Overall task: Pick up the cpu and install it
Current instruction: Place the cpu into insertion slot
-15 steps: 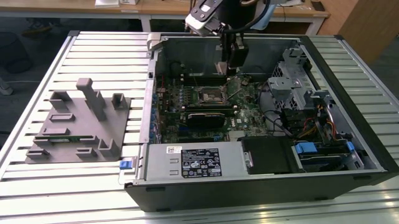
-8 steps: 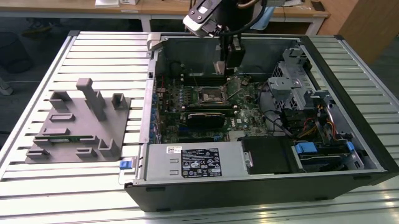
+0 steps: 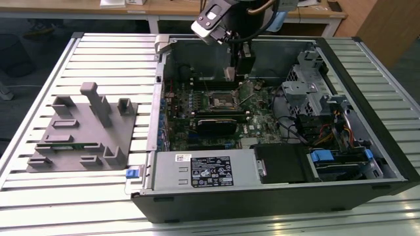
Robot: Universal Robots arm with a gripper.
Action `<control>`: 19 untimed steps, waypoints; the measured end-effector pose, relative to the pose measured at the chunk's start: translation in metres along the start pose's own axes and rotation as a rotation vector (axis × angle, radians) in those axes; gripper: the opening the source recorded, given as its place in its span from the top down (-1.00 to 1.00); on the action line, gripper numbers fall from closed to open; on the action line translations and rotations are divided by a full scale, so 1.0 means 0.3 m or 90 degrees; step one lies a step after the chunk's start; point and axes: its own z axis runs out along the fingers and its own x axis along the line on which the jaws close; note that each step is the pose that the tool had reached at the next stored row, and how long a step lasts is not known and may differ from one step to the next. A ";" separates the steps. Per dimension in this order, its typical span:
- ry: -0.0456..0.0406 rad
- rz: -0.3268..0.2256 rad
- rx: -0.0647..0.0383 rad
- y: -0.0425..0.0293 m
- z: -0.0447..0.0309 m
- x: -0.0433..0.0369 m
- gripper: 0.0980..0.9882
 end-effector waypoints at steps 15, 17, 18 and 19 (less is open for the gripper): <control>0.0093 0.000 0.000 -0.013 0.061 0.001 0.04; 0.0093 0.000 0.000 -0.014 0.067 0.001 0.04; 0.0093 0.000 0.000 -0.014 0.070 0.001 0.04; 0.0092 0.000 0.000 -0.014 0.072 0.001 0.04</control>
